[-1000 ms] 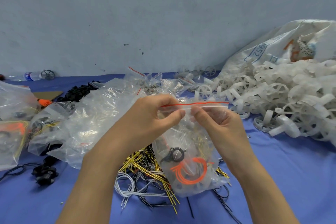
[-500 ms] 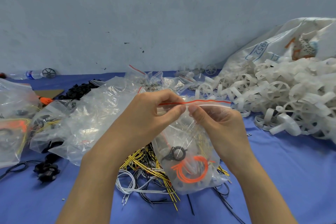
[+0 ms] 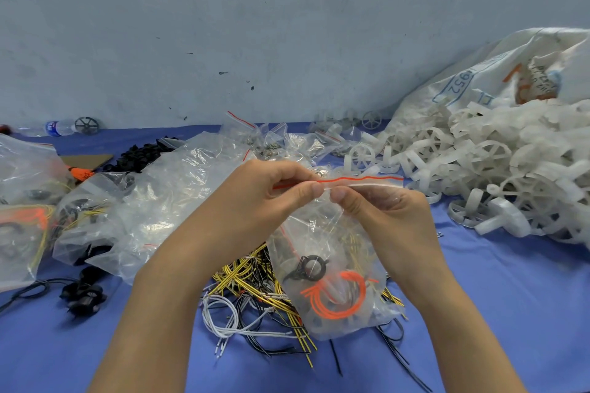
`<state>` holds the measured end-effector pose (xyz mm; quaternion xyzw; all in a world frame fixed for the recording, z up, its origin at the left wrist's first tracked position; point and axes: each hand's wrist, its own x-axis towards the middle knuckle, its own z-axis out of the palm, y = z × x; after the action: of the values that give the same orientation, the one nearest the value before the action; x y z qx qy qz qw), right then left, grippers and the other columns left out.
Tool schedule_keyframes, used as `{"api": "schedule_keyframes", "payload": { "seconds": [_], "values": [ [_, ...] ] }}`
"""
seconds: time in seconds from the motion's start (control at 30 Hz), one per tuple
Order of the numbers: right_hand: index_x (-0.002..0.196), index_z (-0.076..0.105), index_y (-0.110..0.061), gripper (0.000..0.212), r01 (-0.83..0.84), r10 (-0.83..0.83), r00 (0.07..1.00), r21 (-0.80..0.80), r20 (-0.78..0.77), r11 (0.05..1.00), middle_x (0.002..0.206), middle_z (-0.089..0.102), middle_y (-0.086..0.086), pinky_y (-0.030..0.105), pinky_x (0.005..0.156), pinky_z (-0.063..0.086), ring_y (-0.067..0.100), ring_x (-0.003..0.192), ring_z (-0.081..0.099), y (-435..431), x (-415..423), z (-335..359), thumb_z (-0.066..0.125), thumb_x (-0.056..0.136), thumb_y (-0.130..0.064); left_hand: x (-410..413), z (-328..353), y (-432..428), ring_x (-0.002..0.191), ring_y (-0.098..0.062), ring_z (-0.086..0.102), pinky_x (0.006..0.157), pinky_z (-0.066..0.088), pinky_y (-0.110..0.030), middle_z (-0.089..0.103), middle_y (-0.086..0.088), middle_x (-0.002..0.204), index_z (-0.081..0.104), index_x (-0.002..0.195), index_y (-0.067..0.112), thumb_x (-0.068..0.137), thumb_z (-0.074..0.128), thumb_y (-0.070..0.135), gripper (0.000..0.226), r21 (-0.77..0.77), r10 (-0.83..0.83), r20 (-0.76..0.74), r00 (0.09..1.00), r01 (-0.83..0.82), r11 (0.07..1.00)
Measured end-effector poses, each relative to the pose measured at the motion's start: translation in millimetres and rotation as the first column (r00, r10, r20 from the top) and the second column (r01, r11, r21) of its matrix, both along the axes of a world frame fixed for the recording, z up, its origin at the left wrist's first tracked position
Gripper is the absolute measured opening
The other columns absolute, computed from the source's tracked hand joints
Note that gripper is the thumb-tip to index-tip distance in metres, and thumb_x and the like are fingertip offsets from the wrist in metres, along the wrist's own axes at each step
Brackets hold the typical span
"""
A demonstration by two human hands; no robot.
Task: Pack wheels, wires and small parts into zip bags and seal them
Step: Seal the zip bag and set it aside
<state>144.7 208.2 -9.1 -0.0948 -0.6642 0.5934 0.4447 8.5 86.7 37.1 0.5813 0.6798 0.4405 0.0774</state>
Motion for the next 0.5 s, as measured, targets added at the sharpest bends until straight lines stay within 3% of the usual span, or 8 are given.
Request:
{"api": "schedule_keyframes", "payload": {
  "seconds": [0.5],
  "values": [
    [0.084, 0.079, -0.023, 0.007, 0.015, -0.015, 1.0, -0.014, 0.022, 1.0, 0.083, 0.077, -0.01, 0.008, 0.065, 0.048, -0.003, 0.077, 0.069, -4.4, -1.0, 1.4, 0.073, 0.079, -0.024, 1.4, -0.3, 1.8, 0.078, -0.004, 0.065, 0.071, 0.05, -0.02, 0.07, 0.014, 0.083, 0.068, 0.086, 0.034, 0.091, 0.066, 0.034, 0.005, 0.007, 0.036, -0.062, 0.997, -0.036, 0.999]
  ]
}}
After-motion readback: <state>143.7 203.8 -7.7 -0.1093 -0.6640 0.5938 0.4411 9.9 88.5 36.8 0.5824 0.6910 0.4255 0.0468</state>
